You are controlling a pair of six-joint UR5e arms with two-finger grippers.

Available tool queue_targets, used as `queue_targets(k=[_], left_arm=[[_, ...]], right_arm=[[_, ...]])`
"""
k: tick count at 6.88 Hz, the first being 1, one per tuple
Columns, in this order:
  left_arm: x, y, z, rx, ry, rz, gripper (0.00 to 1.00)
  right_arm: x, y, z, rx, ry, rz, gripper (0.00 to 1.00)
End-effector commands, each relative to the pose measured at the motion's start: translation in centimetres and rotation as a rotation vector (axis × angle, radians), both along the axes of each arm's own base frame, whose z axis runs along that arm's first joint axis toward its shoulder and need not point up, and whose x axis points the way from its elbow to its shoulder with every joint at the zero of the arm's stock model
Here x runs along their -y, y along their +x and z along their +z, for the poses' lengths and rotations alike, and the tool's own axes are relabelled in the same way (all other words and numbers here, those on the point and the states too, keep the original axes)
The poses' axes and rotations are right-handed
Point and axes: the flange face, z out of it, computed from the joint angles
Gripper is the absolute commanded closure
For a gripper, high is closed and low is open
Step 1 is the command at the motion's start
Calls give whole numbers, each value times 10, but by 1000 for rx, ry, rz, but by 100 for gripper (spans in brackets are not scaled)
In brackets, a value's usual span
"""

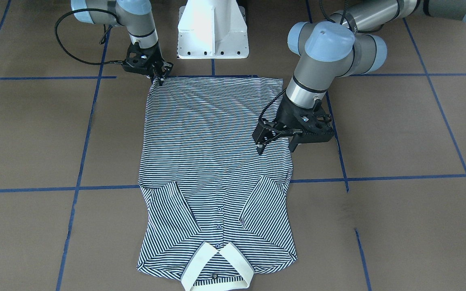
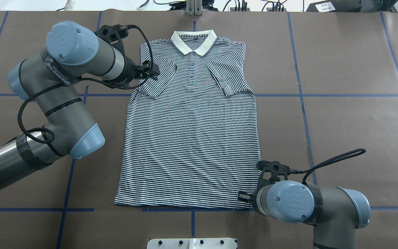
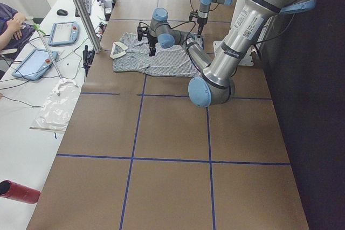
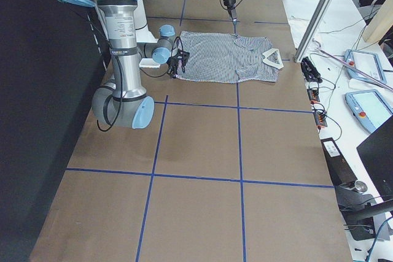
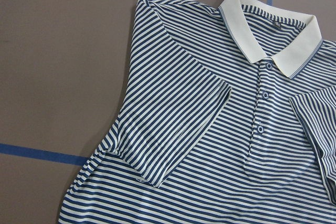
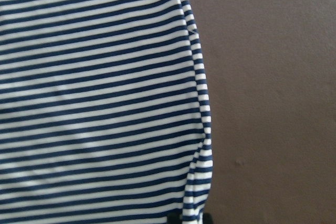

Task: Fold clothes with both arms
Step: 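Release the sleeve and move both grippers to the hem nearest the robot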

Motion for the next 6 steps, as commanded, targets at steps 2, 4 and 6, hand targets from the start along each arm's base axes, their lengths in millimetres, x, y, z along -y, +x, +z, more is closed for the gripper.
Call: queue_targets(k=[2,4,6], left_arm=[[0,0,1,1,1,-2,0],[-50,3,33,10,-30,48,0],[-148,-6,67,-10,-219,50,0]], right_arm=[[1,8,-13,27,13,19,100],[2,9,-22,46,2,48,100],[7,14,-27,58,4,55,100]])
